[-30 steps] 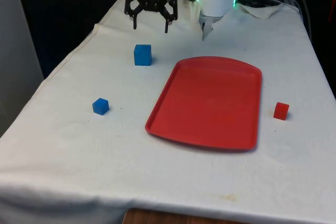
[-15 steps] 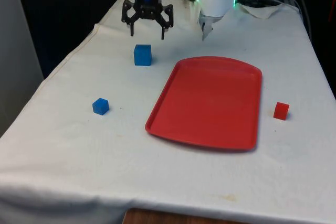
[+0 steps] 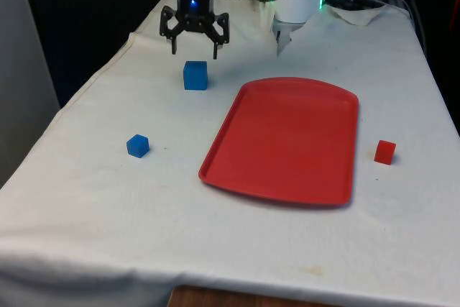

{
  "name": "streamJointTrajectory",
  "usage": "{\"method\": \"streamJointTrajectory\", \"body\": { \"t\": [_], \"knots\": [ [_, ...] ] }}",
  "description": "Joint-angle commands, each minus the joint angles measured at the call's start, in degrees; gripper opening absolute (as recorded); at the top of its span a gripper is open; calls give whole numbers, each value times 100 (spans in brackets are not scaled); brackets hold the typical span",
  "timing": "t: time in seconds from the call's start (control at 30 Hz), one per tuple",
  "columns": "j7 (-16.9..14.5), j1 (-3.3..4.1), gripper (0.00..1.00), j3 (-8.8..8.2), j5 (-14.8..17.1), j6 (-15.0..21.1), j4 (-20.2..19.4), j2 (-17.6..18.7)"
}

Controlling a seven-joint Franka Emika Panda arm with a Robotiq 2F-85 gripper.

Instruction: Pick up the largest block and place it onto the tray.

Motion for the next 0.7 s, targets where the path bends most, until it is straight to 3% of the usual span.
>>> {"method": "streamJointTrajectory", "body": {
  "t": [0.0,0.23,0.27,0.3,0.5,0.53,0.57,0.67],
  "knots": [
    [-92,-57,100,74,109,29,6,23],
    [-235,-74,100,155,395,17,86,252],
    [-160,0,100,63,309,0,86,281],
    [-264,-74,100,160,435,17,97,286],
    [-584,-115,100,195,865,-11,206,584],
    [-470,-6,100,97,745,-6,178,579],
    [-584,-115,100,195,865,-11,206,584],
    [-791,-132,100,201,1117,-23,286,779]
  ]
}}
